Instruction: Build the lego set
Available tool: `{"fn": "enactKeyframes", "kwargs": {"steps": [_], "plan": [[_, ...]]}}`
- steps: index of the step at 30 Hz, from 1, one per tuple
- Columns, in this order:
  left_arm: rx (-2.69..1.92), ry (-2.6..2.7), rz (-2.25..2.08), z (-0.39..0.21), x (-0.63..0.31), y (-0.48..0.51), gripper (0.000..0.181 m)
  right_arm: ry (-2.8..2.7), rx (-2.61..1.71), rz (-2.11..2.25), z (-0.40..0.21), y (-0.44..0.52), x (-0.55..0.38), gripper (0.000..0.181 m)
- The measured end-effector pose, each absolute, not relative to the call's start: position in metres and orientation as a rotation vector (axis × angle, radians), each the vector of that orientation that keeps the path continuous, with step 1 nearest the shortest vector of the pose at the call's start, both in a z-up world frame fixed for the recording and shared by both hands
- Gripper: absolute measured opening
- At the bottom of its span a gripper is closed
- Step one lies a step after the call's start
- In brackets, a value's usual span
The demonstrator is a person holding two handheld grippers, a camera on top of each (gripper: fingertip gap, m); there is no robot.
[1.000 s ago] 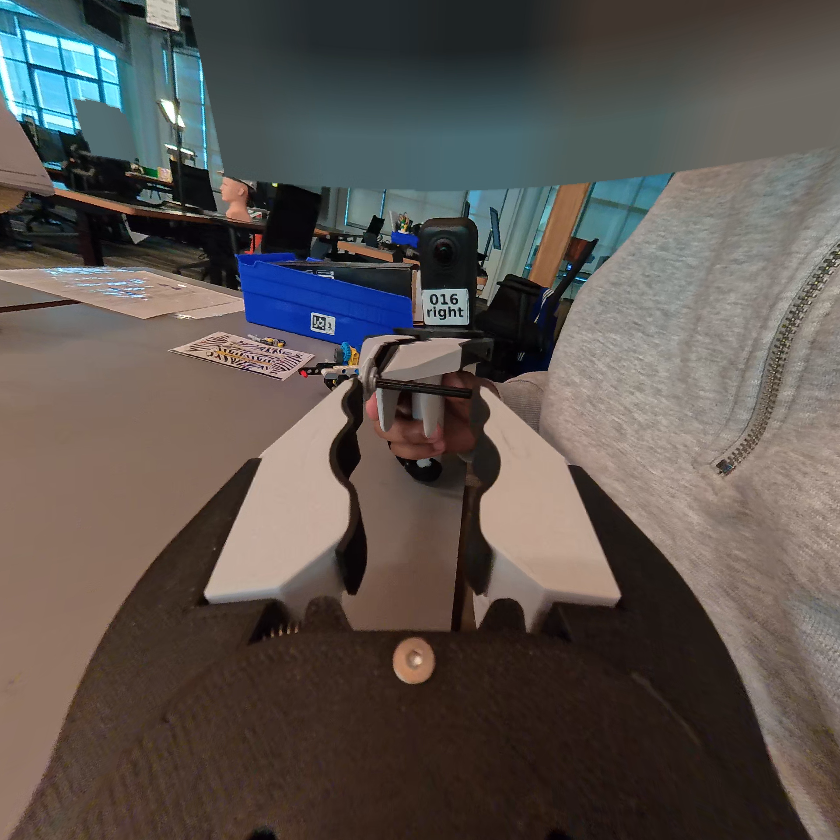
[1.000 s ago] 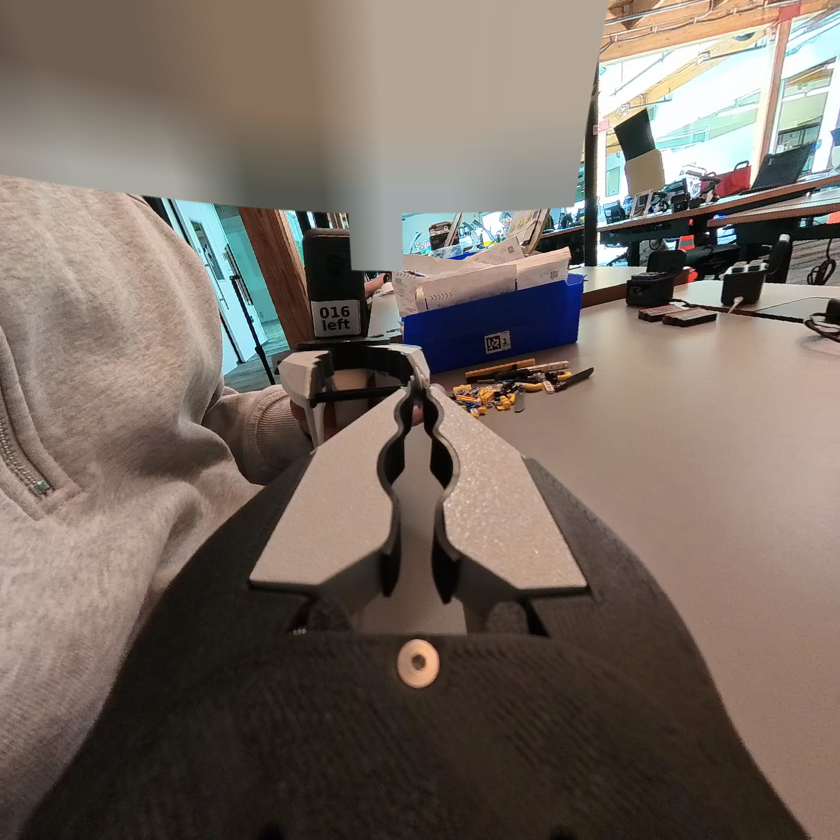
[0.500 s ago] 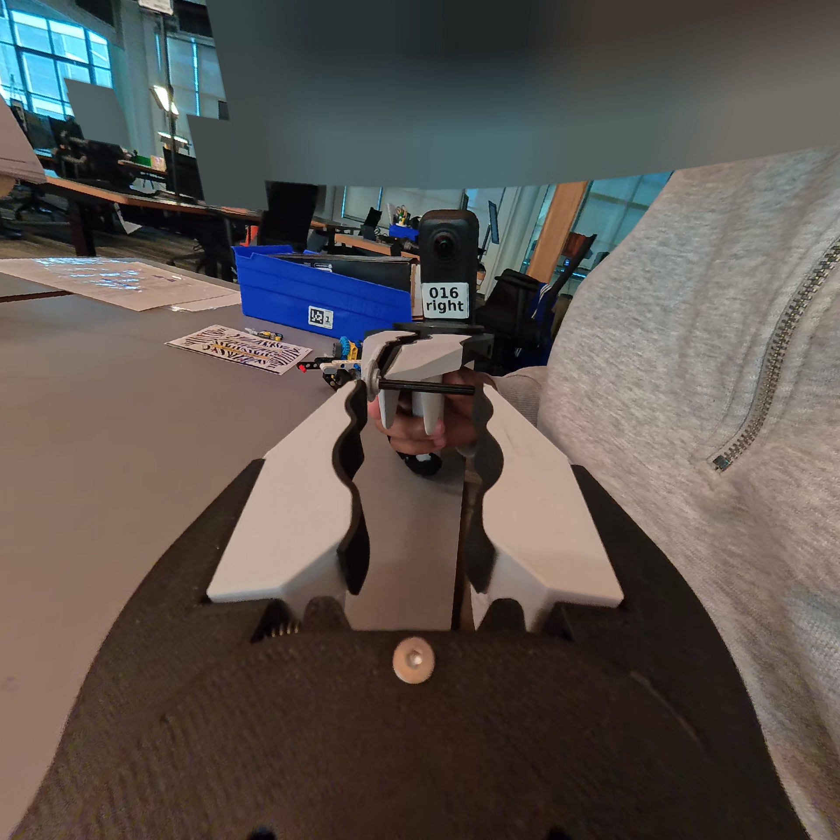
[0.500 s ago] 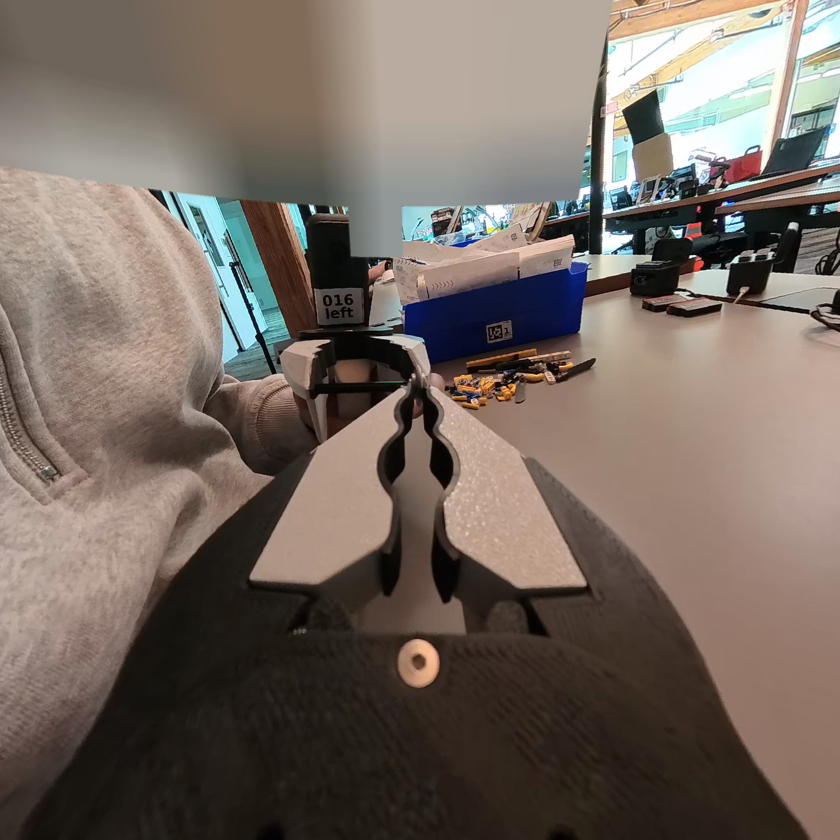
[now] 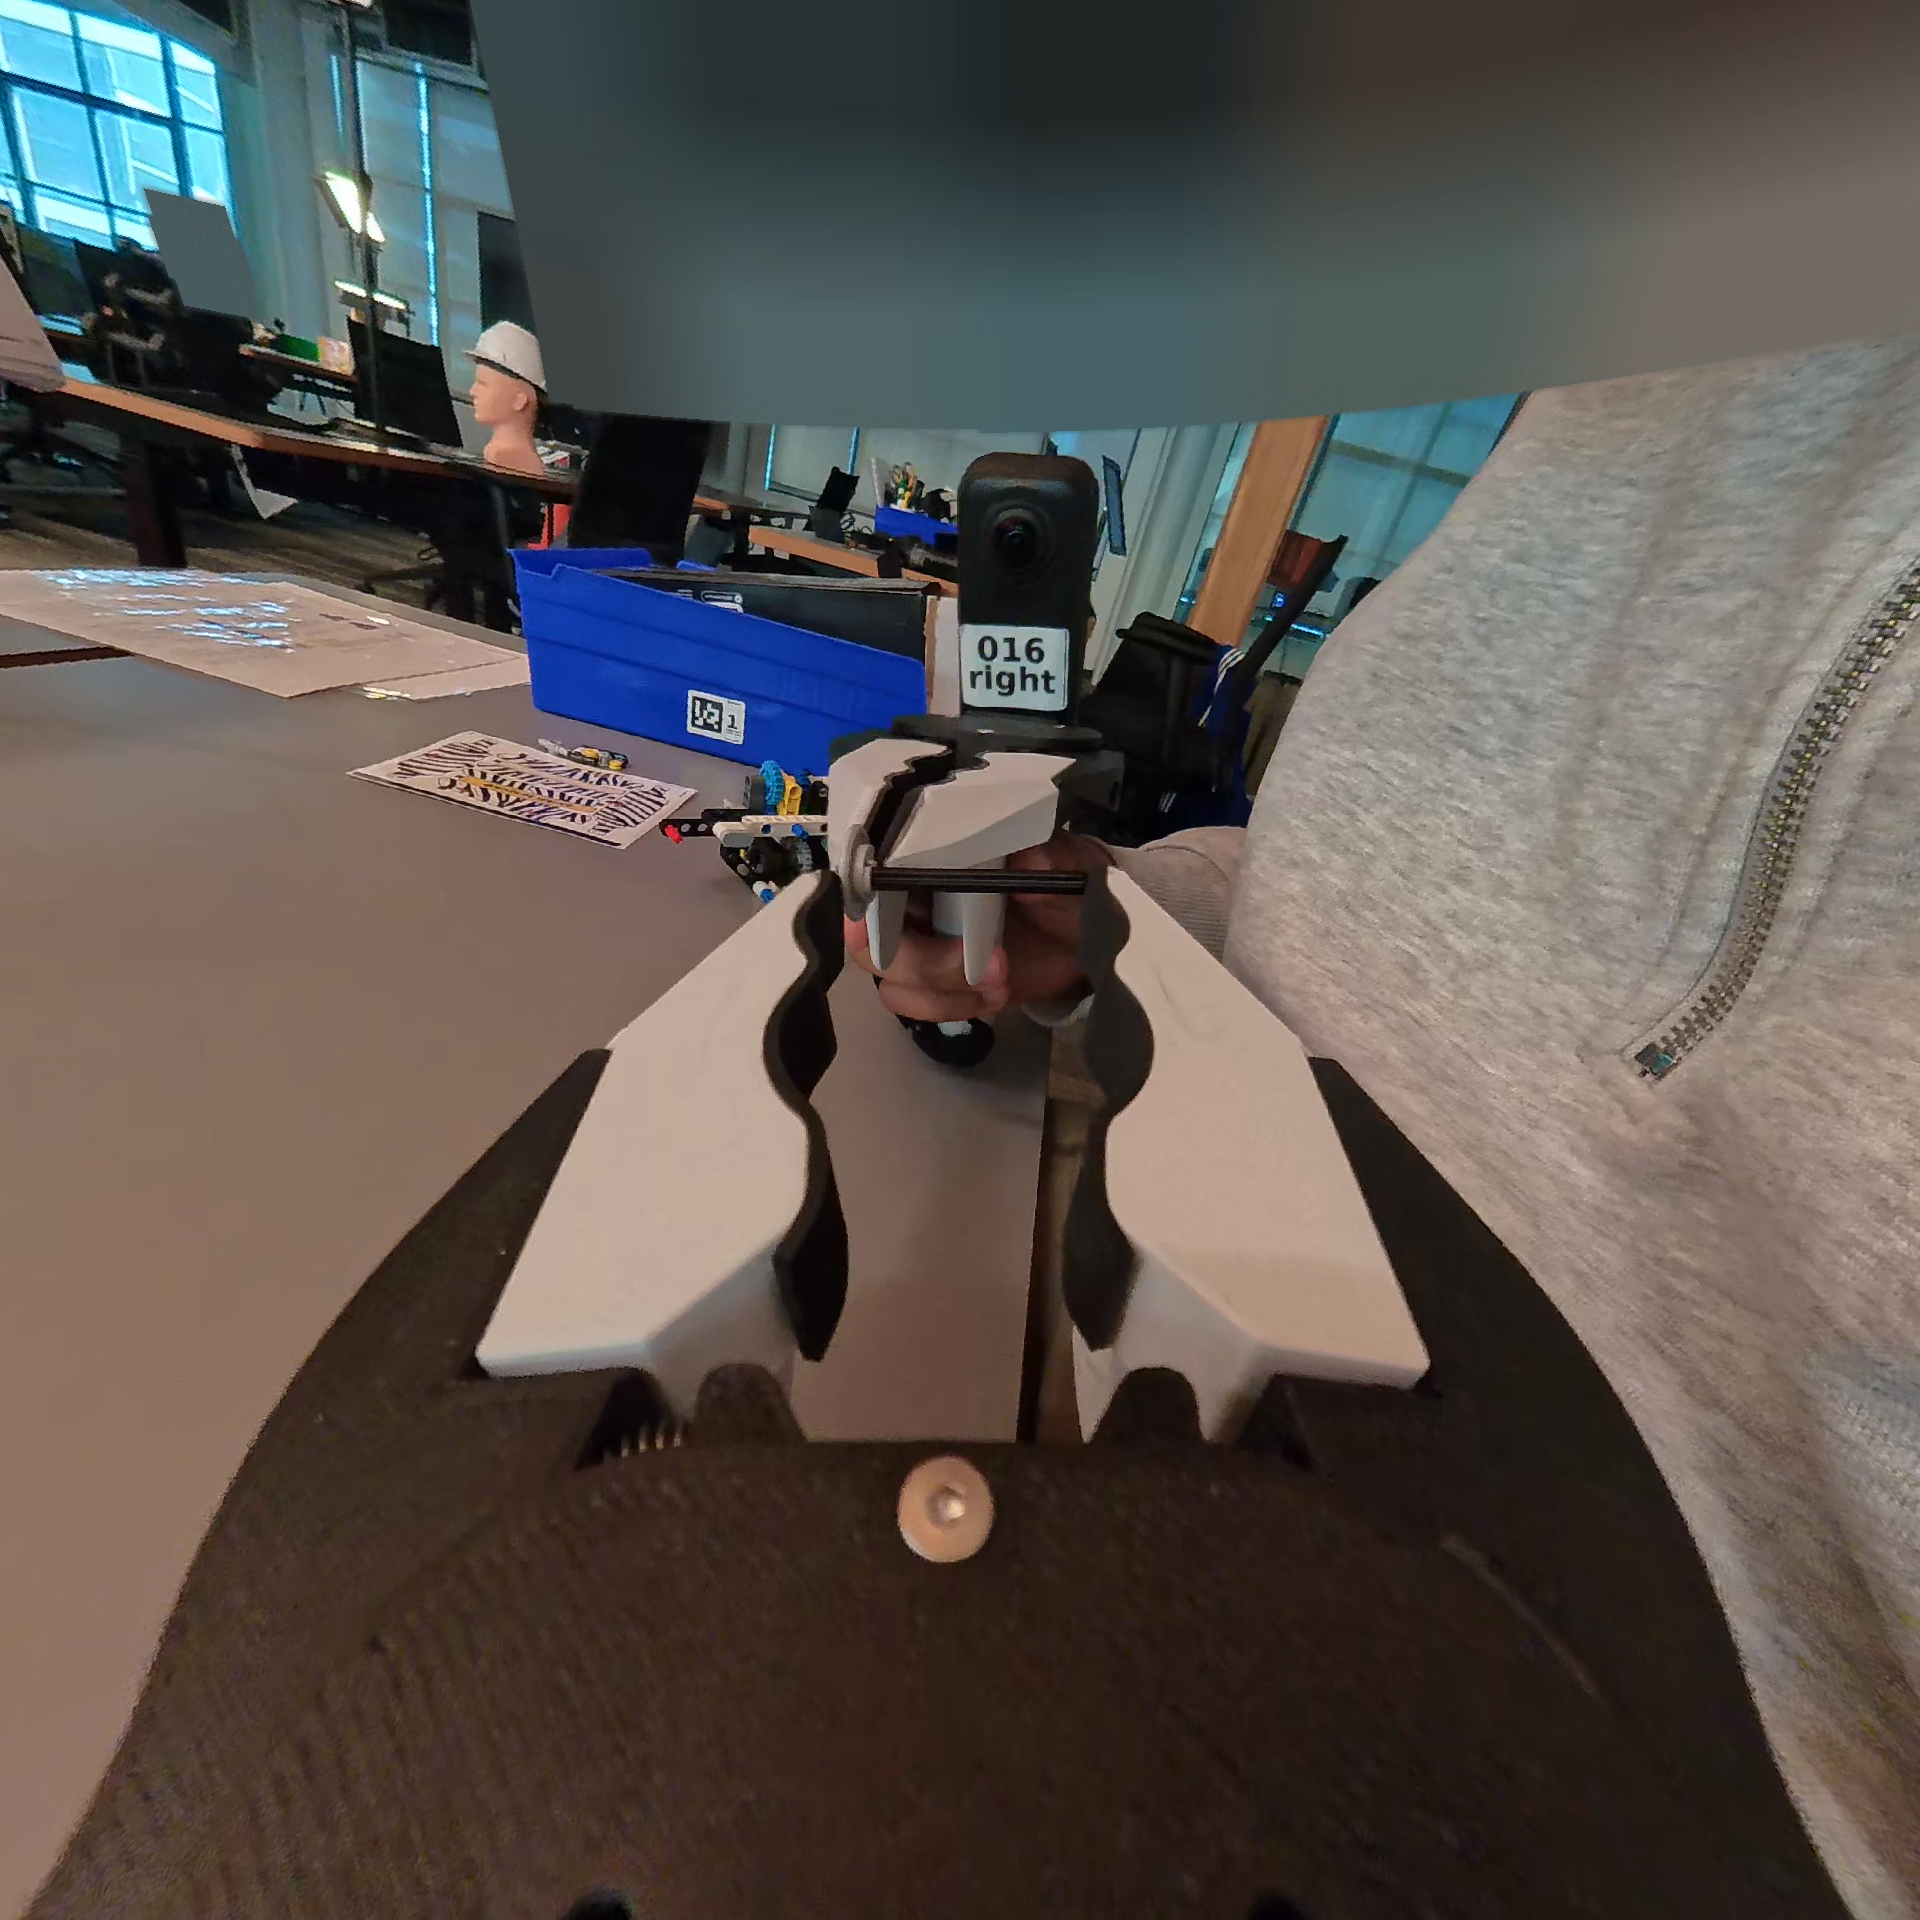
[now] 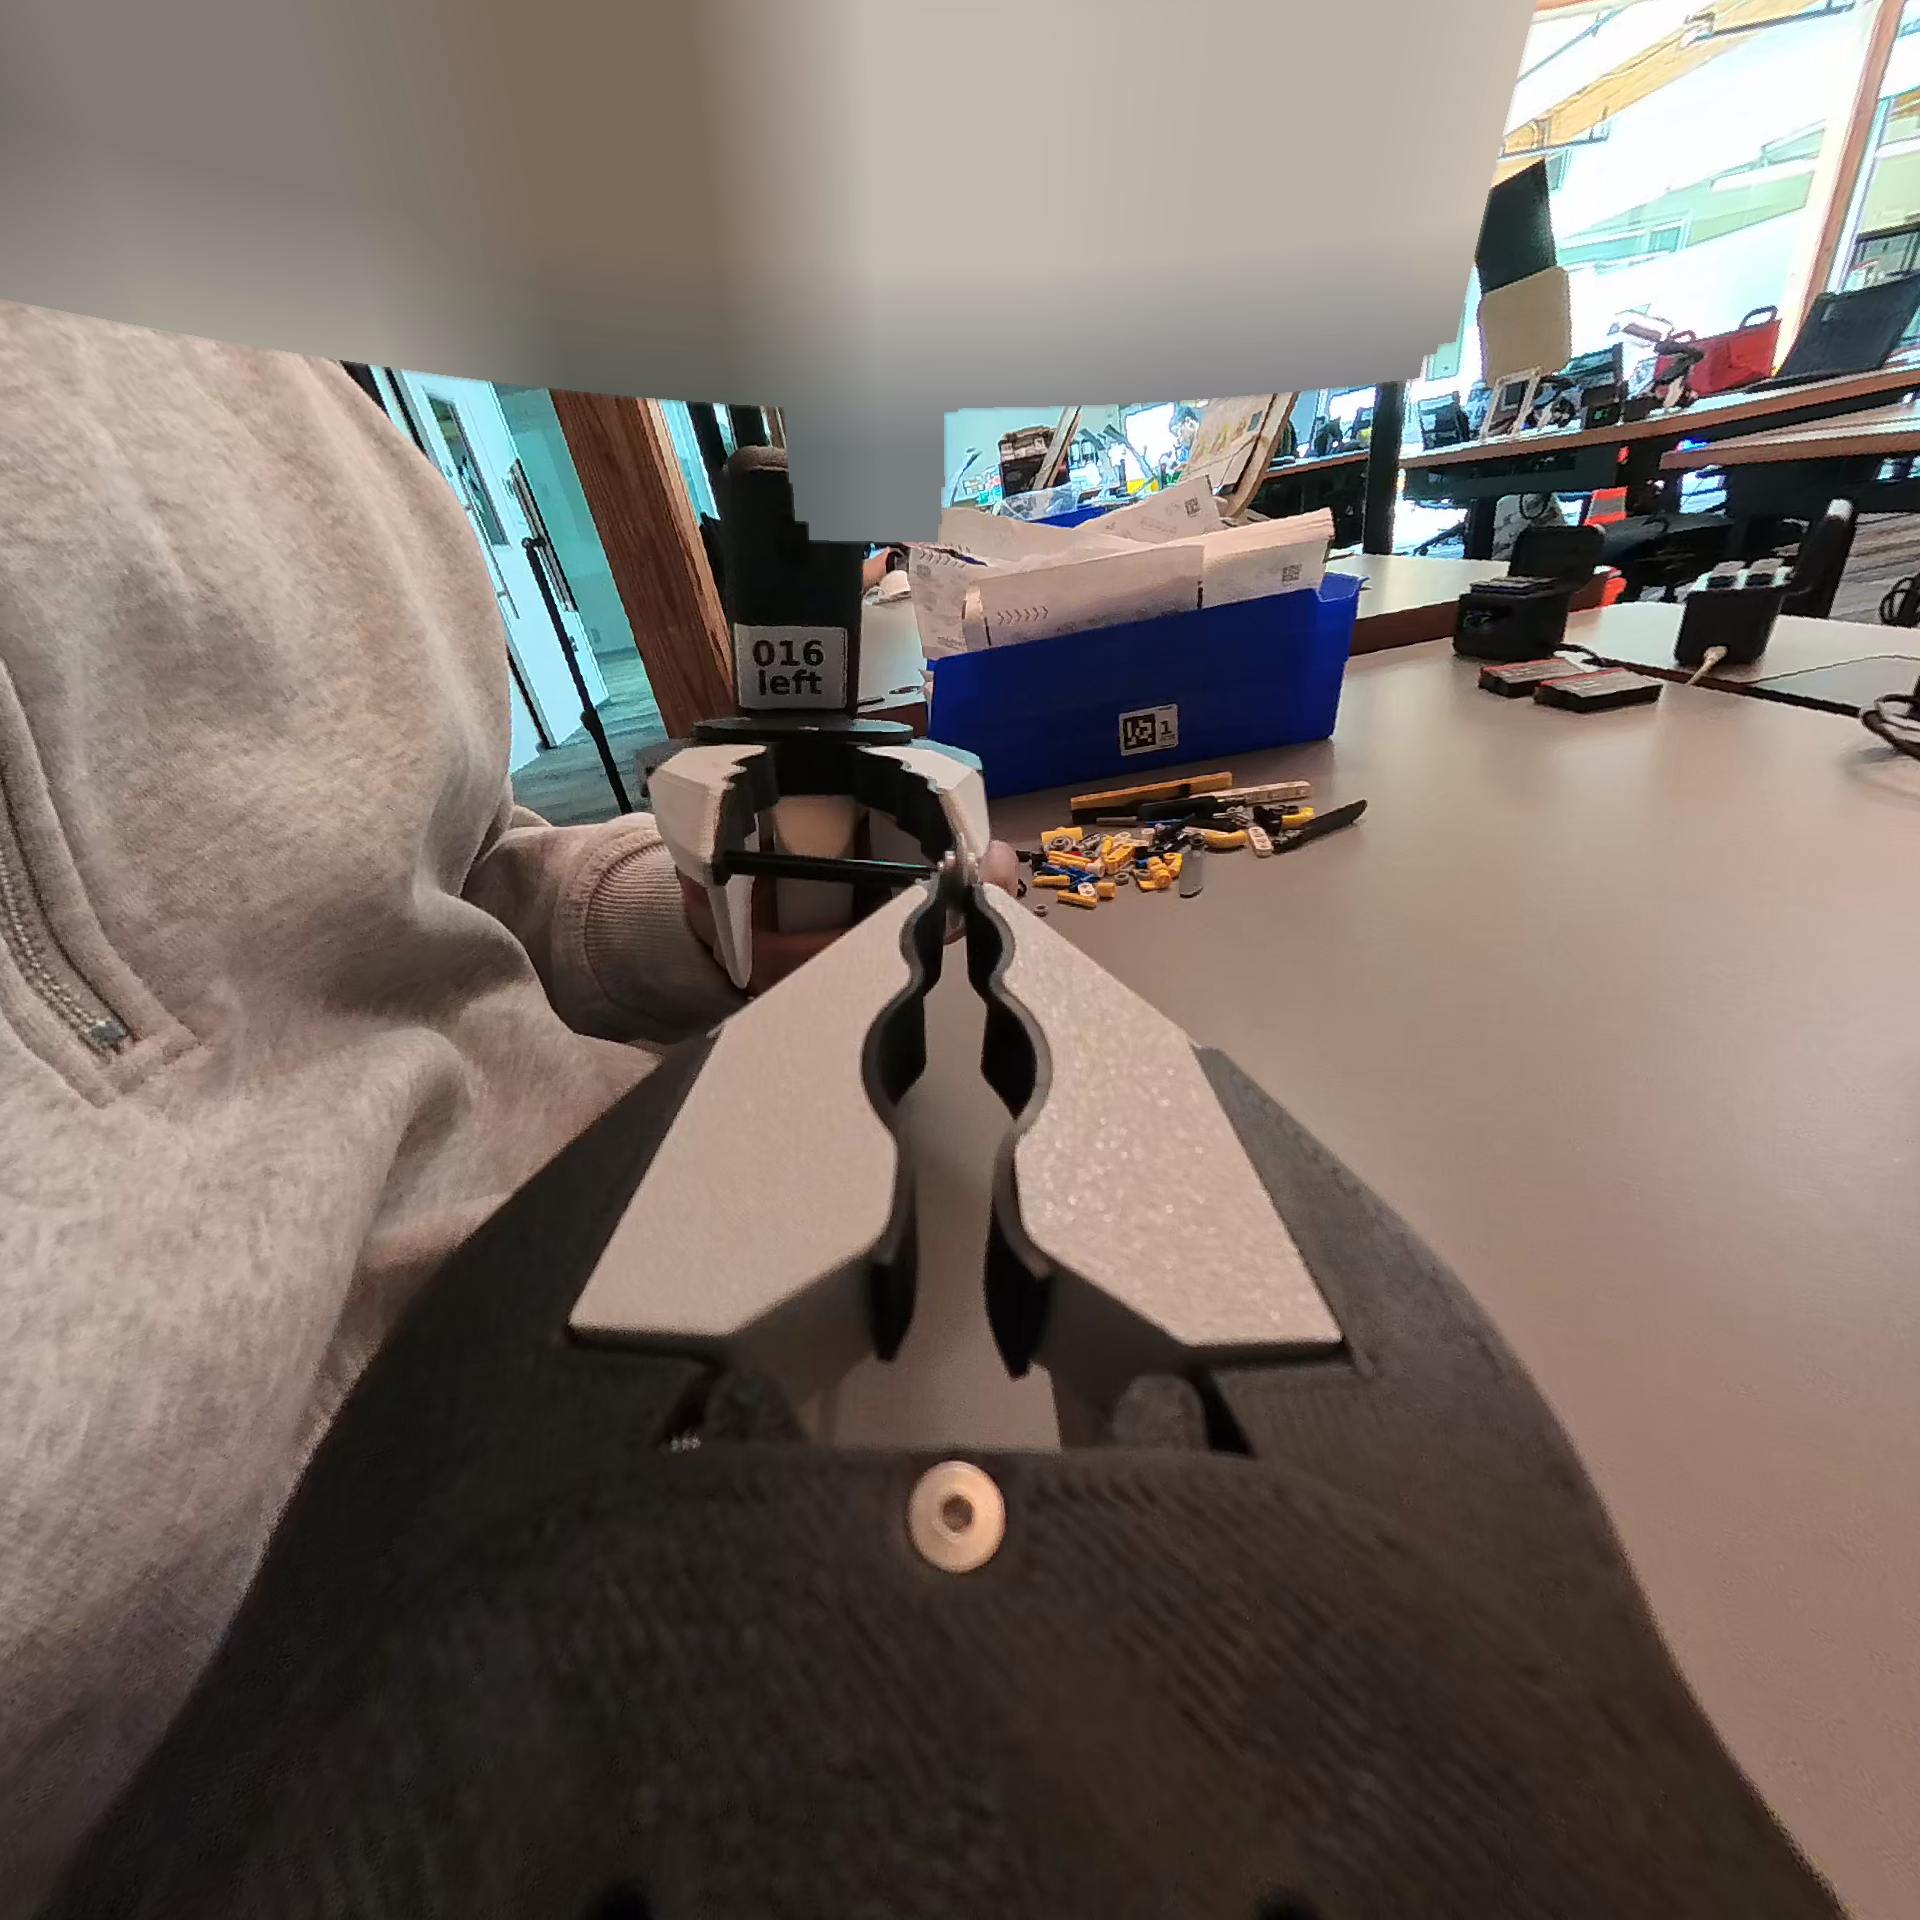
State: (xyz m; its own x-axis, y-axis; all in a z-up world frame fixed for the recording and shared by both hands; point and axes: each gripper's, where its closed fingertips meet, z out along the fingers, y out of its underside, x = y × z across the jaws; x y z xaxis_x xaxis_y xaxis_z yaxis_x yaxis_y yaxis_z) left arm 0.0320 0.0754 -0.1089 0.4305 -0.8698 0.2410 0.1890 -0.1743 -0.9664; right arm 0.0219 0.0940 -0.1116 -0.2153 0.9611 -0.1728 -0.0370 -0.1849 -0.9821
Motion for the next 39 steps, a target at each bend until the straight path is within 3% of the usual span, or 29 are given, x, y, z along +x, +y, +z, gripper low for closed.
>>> {"fn": "enactKeyframes", "kwargs": {"steps": [39], "plan": [[-1.492,0.604,-1.138,-0.118,0.030,0.085,0.044,-1.231,-1.226,1.472,-0.123,0.102,0.021,0.002]]}}
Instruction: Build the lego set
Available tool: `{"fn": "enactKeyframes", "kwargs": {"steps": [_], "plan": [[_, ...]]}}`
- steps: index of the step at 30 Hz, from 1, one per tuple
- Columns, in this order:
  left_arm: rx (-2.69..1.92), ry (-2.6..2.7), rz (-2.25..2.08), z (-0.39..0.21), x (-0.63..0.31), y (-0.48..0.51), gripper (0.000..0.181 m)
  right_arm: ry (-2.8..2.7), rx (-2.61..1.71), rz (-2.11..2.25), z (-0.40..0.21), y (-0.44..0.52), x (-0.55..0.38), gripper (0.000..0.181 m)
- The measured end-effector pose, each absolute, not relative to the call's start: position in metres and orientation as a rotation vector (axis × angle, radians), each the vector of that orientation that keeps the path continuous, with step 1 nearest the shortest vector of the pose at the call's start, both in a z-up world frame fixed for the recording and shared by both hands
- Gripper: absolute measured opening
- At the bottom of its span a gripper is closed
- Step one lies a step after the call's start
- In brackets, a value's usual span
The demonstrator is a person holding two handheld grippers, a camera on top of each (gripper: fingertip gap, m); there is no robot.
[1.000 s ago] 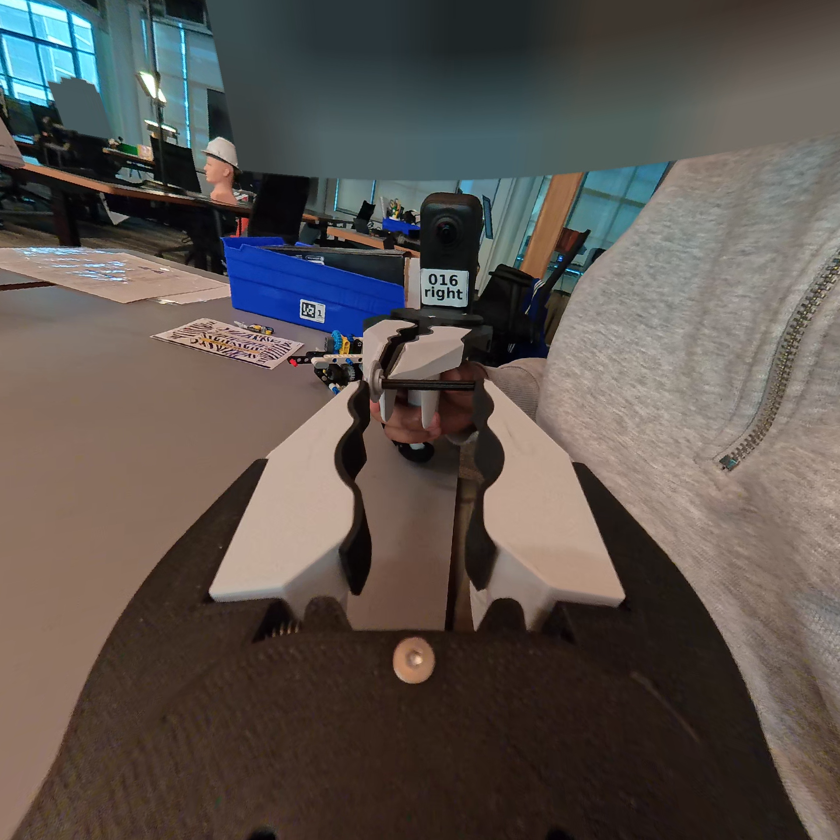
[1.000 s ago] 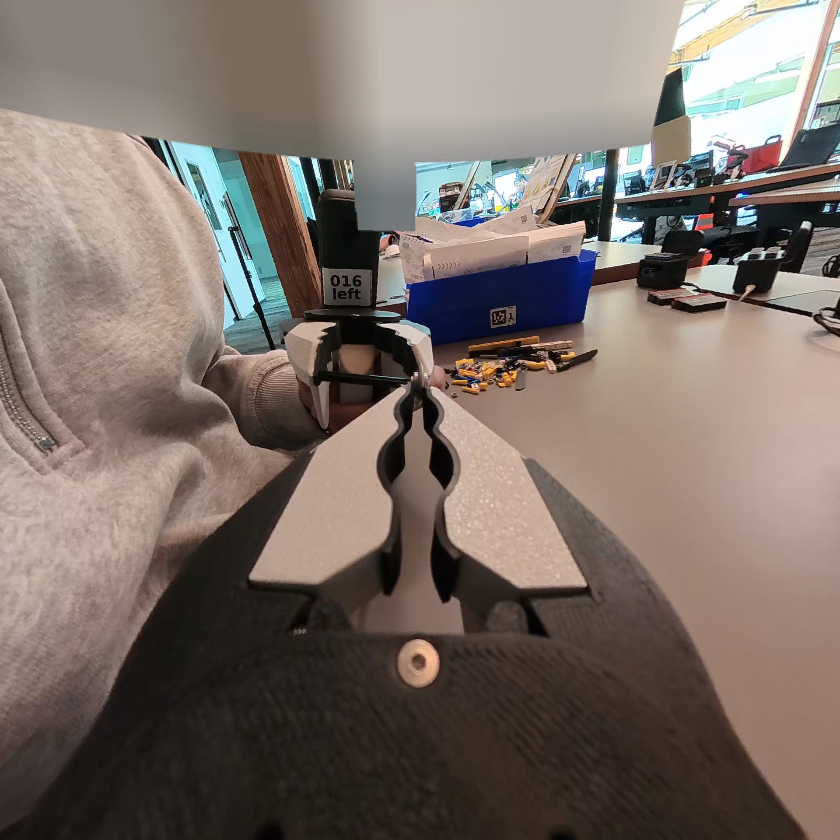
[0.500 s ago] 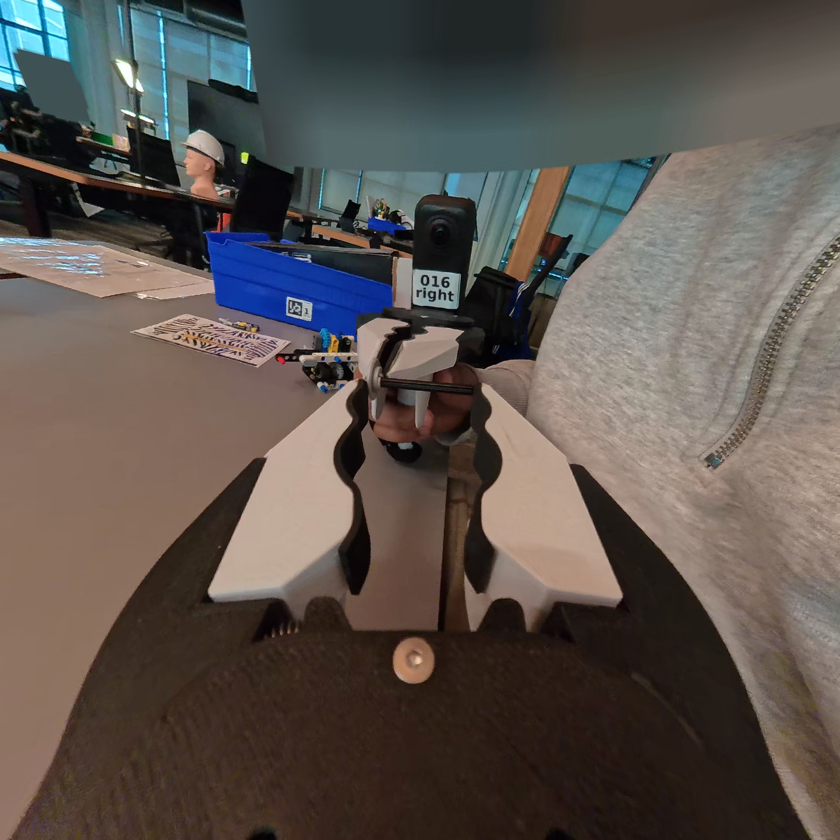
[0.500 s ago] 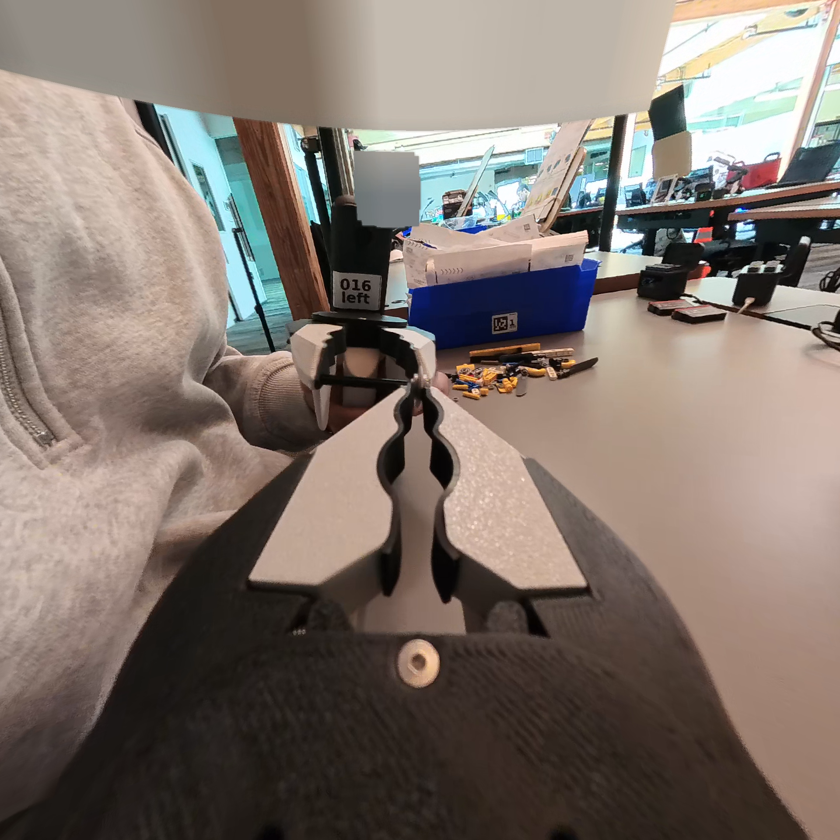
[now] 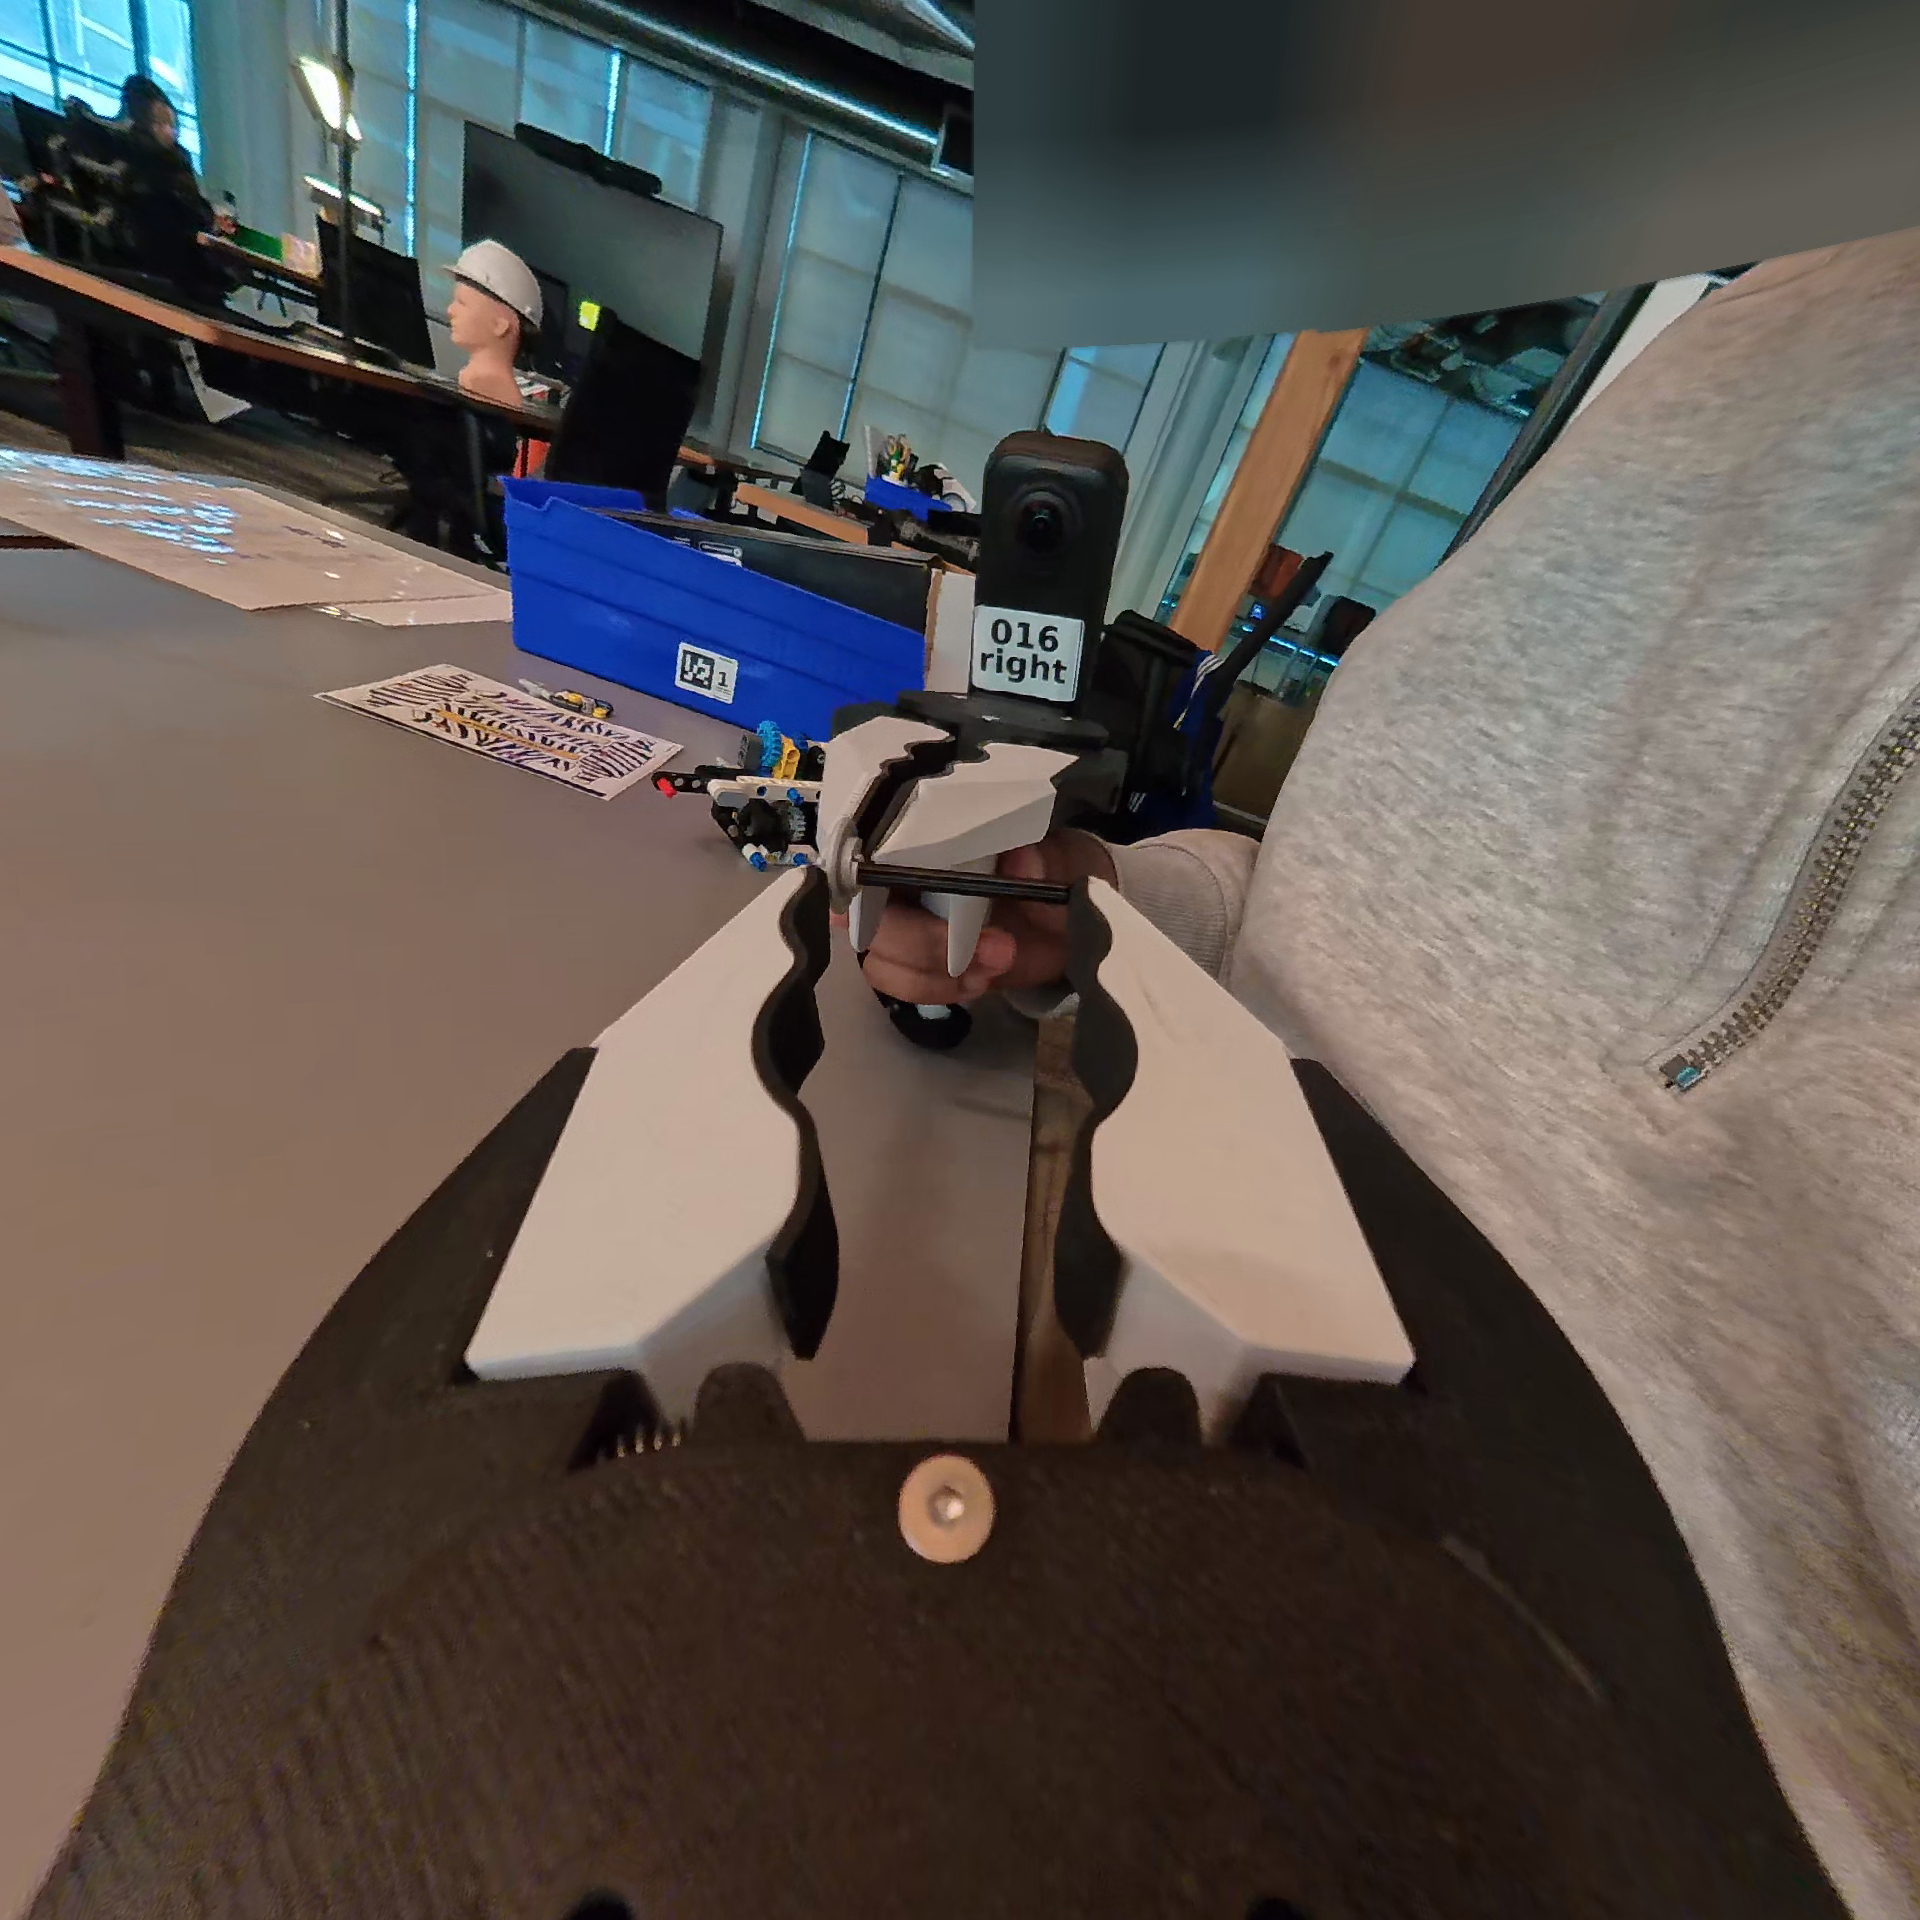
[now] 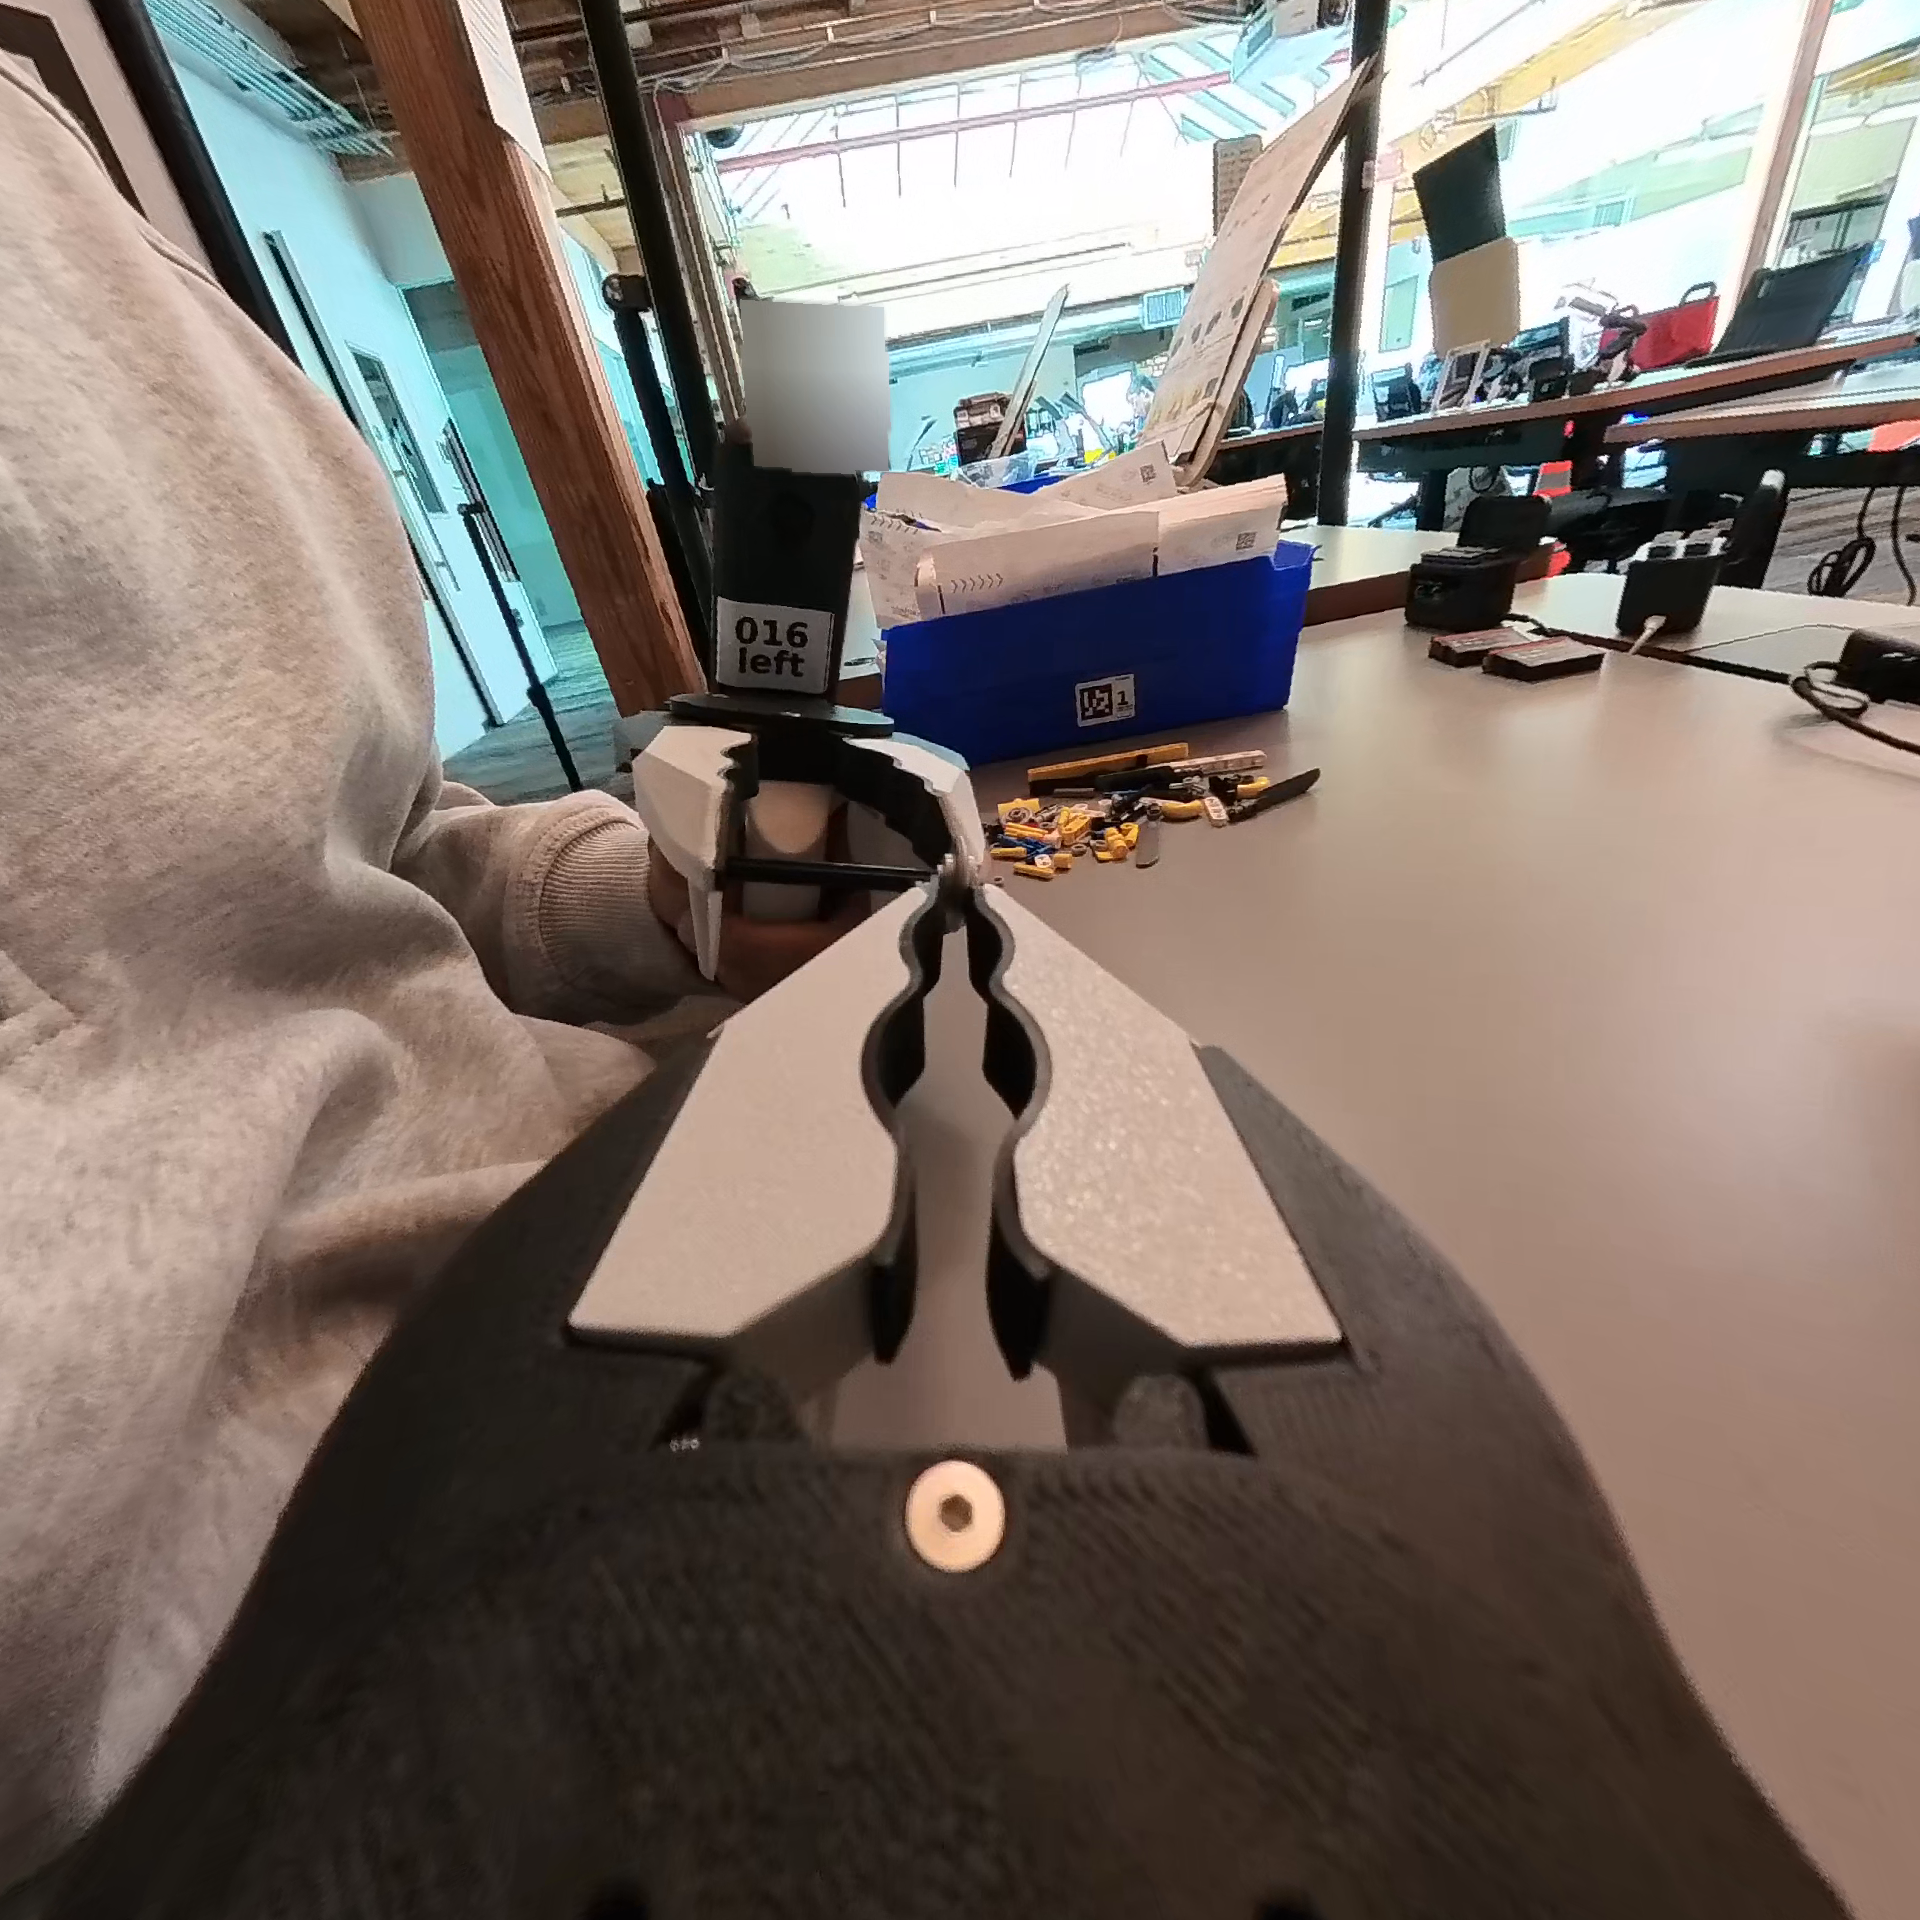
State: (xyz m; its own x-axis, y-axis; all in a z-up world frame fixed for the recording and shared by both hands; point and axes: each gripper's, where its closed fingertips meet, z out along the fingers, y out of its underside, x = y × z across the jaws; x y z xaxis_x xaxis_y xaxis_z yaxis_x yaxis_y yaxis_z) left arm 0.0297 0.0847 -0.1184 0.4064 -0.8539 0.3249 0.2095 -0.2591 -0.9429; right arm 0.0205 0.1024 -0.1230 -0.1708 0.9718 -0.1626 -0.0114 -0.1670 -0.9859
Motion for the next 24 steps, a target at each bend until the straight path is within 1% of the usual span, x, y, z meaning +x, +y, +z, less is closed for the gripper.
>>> {"fn": "enactKeyframes", "kwargs": {"steps": [20,24], "plan": [[-1.501,0.507,-1.197,-0.1208,0.0269,0.0916,0.044,-1.206,-1.272,1.486,-0.1255,0.1085,0.0194,0.003],[-1.492,0.497,-1.215,-0.1198,0.0262,0.0914,0.044,-1.182,-1.277,1.561,-0.1225,0.1062,0.0207,0.010]]}}
